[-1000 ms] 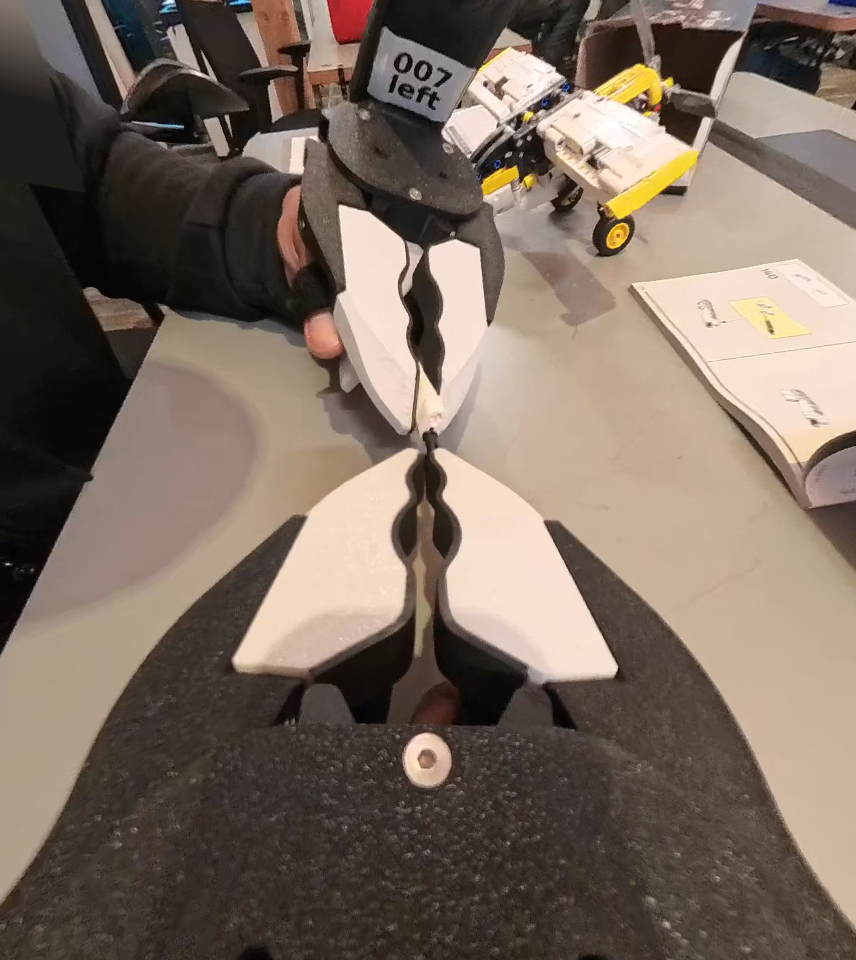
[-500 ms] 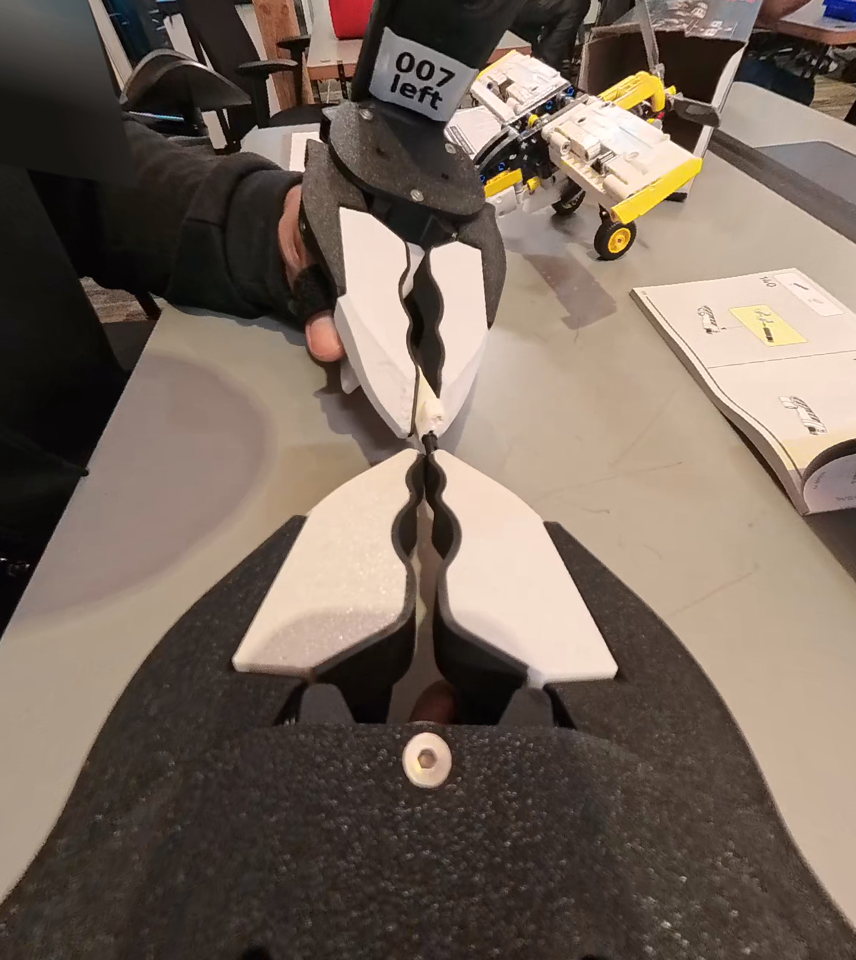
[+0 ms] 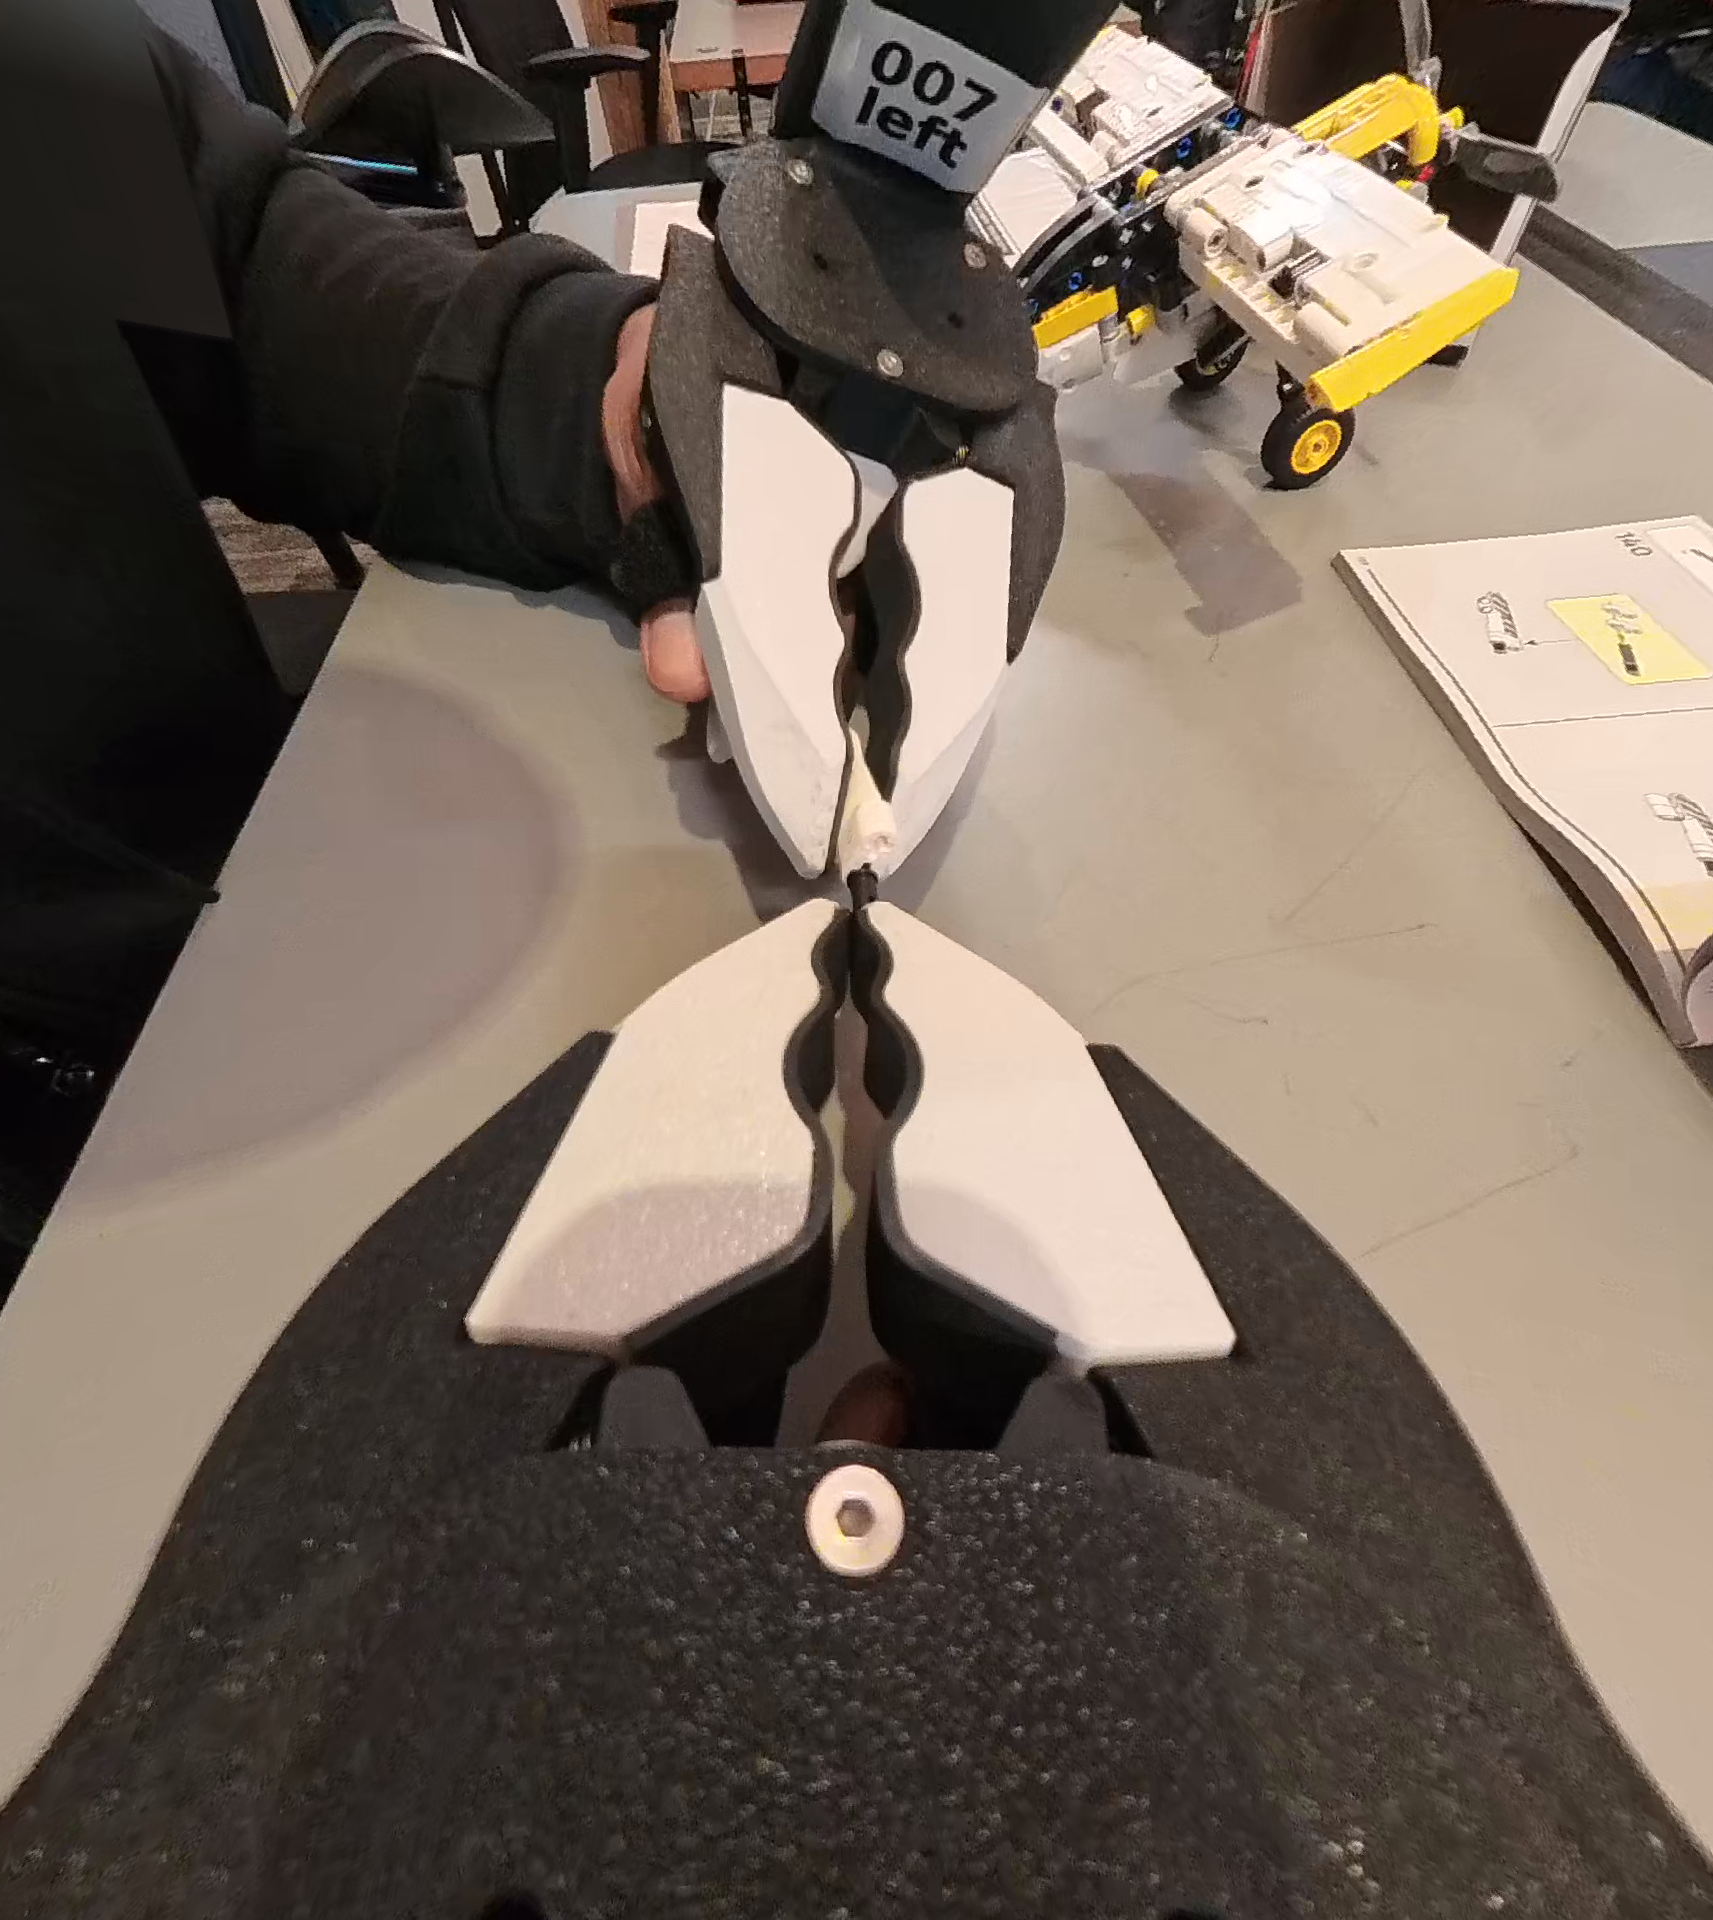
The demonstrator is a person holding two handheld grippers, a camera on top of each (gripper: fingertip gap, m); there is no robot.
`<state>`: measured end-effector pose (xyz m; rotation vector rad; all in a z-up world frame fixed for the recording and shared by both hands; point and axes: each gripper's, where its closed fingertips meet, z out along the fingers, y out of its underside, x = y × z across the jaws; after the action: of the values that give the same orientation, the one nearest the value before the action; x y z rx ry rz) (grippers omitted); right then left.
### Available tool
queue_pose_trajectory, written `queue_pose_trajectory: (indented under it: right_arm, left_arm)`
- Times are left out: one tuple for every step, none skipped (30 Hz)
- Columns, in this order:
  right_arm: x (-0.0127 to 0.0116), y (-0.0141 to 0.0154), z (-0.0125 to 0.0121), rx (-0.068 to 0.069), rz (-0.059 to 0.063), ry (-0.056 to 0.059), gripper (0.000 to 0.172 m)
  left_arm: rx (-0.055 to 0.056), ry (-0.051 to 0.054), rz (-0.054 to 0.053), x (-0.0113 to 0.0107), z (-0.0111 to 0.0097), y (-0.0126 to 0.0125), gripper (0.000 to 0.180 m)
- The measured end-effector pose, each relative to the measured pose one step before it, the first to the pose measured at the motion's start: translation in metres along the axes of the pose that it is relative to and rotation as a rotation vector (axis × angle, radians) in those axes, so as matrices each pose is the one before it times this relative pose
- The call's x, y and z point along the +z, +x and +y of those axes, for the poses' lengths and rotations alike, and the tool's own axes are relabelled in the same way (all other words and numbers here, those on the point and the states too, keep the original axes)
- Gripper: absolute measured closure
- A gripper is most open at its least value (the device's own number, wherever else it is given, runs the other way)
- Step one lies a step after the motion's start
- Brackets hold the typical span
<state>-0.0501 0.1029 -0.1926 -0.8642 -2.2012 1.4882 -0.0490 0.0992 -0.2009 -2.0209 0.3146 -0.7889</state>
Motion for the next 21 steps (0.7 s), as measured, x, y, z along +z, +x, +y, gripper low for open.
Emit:
queue_pose_trajectory:
  right_arm:
    - [0.00000, -0.00038, 0.00008, 0.0003, -0.0033, -0.0008, 0.172]
    - [0.00018, -0.00054, 0.00013, -0.0014, -0.0035, -0.0009, 0.172]
    - [0.00004, -0.00092, 0.00008, -0.0023, -0.0057, -0.0007, 0.172]
    - [0.00006, -0.00068, 0.00022, 0.0005, -0.0051, -0.0014, 0.172]
    - [-0.00009, -0.00036, -0.00005, 0.0017, -0.0028, 0.0008, 0.172]
    - [-0.00022, -0.00032, -0.00028, 0.0027, -0.0034, 0.0025, 0.172]
    - [-0.00028, -0.00065, -0.00055, 0.0030, -0.0056, 0.0054, 0.172]
    - [-0.00065, -0.00038, -0.00384, 0.0113, -0.0038, 0.0289, 0.172]
    - [0.00077, -0.00374, -0.00967, 0.0292, -0.0251, 0.0657, 0.172]
    - [0.00528, -0.00509, -0.00089, 0.0139, -0.0241, -0.0062, 0.172]
    - [0.00549, -0.00025, 0.00610, -0.0489, 0.0237, -0.0601, 0.172]
    - [0.00172, 0.00209, 0.00476, -0.0579, 0.0413, -0.0513, 0.172]
    - [-0.00176, 0.00068, -0.00175, -0.0091, 0.0140, 0.0023, 0.172]
    - [-0.00232, -0.00061, 0.00014, 0.0181, -0.0123, -0.0003, 0.172]
    - [-0.00212, 0.00301, 0.00256, 0.0024, 0.0130, -0.0058, 0.172]
    - [-0.00210, 0.00482, 0.00320, -0.0124, 0.0276, -0.0115, 0.172]
    - [-0.00159, 0.00342, 0.00112, -0.0069, 0.0174, -0.0030, 0.172]
    - [-0.00097, 0.00096, -0.00260, 0.0044, 0.0006, 0.0178, 0.171]
    - [0.00003, -0.00122, -0.00450, 0.0099, -0.0101, 0.0284, 0.166]
    - [0.00134, -0.00253, -0.00390, 0.0094, -0.0150, 0.0221, 0.162]
    - [0.00285, -0.00150, -0.00167, 0.0066, -0.0054, 0.0067, 0.159]
  left_arm:
    - [0.0002, -0.0041, 0.0031, 0.00030, 0.00052, 0.00041, 0.174]
    - [0.0014, -0.0043, 0.0033, 0.00022, 0.00066, 0.00053, 0.174]
    - [0.0016, -0.0072, 0.0050, 0.00034, 0.00094, 0.00086, 0.174]
    - [0.0015, -0.0045, 0.0004, 0.00041, 0.00063, 0.00024, 0.174]
    - [0.0018, -0.0045, 0.0015, 0.00047, 0.00057, 0.00031, 0.174]
    - [0.0030, -0.0076, 0.0019, 0.00064, 0.00095, 0.00059, 0.174]
    - [0.0067, -0.0158, 0.0008, 0.00142, 0.00219, 0.00070, 0.174]
    - [0.0175, -0.0287, 0.0053, 0.00391, 0.00351, 0.00268, 0.173]
    - [0.0429, -0.0329, 0.0114, 0.00656, 0.00313, 0.00602, 0.173]
    - [0.0237, -0.0519, -0.0183, 0.00584, 0.00571, 0.00091, 0.173]
    - [-0.0077, -0.0198, -0.0226, 0.00151, 0.00245, -0.00296, 0.173]
    - [-0.0226, 0.0286, -0.0015, -0.00290, -0.00312, -0.00219, 0.173]
    - [-0.0158, 0.0404, 0.0093, -0.00384, -0.00475, -0.00052, 0.173]
    - [-0.0180, 0.0201, -0.0001, -0.00265, -0.00224, -0.00174, 0.173]
    - [-0.0112, 0.0047, -0.0025, -0.00097, -0.00059, -0.00131, 0.173]
    - [-0.0005, -0.0029, -0.0021, 0.00032, 0.00030, -0.00028, 0.173]
    - [0.0029, -0.0097, -0.0047, 0.00106, 0.00106, -0.00020, 0.173]
    - [0.0022, -0.0091, -0.0045, 0.00109, 0.00103, -0.00023, 0.173]
    - [0.0001, -0.0058, -0.0038, 0.00072, 0.00050, -0.00041, 0.173]
    - [-0.0006, -0.0040, -0.0025, 0.00038, 0.00029, -0.00018, 0.173]
    - [0.0013, -0.0054, -0.0013, 0.00052, 0.00054, 0.00004, 0.173]
